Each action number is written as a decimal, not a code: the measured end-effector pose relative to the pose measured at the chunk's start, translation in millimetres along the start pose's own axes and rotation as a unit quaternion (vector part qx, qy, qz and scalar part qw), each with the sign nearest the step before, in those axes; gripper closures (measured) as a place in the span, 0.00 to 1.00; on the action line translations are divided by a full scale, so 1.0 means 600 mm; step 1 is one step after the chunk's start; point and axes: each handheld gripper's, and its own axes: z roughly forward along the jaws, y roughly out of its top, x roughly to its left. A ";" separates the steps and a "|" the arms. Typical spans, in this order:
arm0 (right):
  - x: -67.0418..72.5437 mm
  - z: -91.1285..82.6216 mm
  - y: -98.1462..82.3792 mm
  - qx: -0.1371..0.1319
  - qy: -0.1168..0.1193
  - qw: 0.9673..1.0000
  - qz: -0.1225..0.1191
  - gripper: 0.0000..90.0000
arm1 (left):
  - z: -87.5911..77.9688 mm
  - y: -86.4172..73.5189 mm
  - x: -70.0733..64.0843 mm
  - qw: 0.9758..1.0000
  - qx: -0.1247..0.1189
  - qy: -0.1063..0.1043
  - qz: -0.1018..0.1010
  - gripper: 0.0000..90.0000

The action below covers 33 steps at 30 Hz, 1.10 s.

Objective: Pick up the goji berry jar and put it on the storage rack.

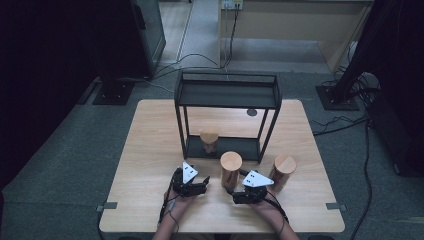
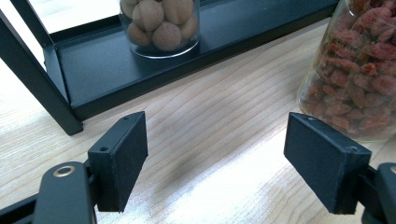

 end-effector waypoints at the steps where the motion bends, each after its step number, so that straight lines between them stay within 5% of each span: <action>1: 0.000 0.000 -0.001 -0.002 0.000 1.000 0.000 0.20 | 0.000 0.000 0.000 1.000 0.000 0.000 0.001 0.24; 23: -0.010 0.017 -0.009 -0.035 0.003 0.999 0.018 0.20 | 0.000 0.002 -0.005 1.000 0.003 0.005 0.010 0.24; 33: -0.009 0.026 -0.001 -0.028 0.003 0.999 0.018 0.20 | 0.000 0.001 -0.005 1.000 0.001 0.004 0.005 0.24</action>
